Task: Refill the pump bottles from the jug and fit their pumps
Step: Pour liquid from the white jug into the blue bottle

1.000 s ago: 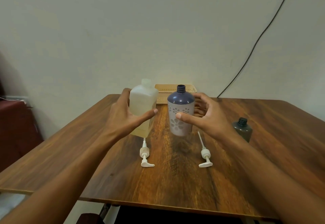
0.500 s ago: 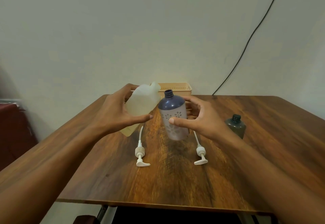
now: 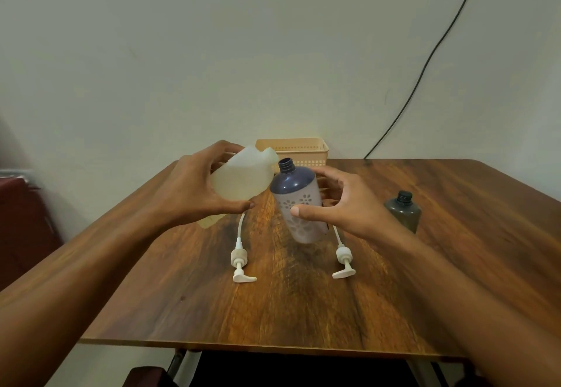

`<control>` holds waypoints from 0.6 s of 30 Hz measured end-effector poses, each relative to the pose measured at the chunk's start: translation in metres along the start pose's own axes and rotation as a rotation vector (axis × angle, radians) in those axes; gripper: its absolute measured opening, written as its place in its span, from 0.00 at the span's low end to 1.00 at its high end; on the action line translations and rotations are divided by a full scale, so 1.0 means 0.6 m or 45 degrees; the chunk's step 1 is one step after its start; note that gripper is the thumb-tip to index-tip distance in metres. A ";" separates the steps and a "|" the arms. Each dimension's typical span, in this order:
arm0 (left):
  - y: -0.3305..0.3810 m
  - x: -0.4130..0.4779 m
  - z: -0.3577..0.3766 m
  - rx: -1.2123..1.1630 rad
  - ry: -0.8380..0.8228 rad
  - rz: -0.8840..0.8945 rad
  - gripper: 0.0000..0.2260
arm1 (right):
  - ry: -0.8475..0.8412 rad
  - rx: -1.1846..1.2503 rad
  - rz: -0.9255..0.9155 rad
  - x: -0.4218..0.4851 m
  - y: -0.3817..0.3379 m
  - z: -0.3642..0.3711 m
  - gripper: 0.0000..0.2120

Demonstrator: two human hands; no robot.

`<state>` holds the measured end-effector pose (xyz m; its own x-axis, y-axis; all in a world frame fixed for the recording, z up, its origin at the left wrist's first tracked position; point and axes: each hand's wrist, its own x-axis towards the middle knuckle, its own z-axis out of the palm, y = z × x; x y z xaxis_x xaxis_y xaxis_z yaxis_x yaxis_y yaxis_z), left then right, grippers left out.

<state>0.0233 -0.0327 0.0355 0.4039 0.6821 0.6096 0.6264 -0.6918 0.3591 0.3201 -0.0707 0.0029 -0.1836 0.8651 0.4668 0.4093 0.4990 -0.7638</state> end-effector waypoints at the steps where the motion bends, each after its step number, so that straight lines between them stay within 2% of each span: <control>1: -0.001 0.000 -0.001 0.010 -0.008 0.005 0.40 | -0.002 -0.003 -0.003 0.000 0.001 0.000 0.31; 12: -0.002 0.004 -0.010 0.111 -0.099 0.052 0.42 | -0.037 -0.016 -0.005 -0.008 0.014 -0.001 0.36; 18: 0.010 0.008 -0.020 0.137 -0.133 0.060 0.41 | -0.018 -0.004 -0.011 -0.013 0.012 0.001 0.32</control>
<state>0.0209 -0.0364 0.0486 0.4984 0.6743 0.5448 0.6707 -0.6982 0.2505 0.3237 -0.0739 -0.0064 -0.1995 0.8614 0.4671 0.4107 0.5063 -0.7583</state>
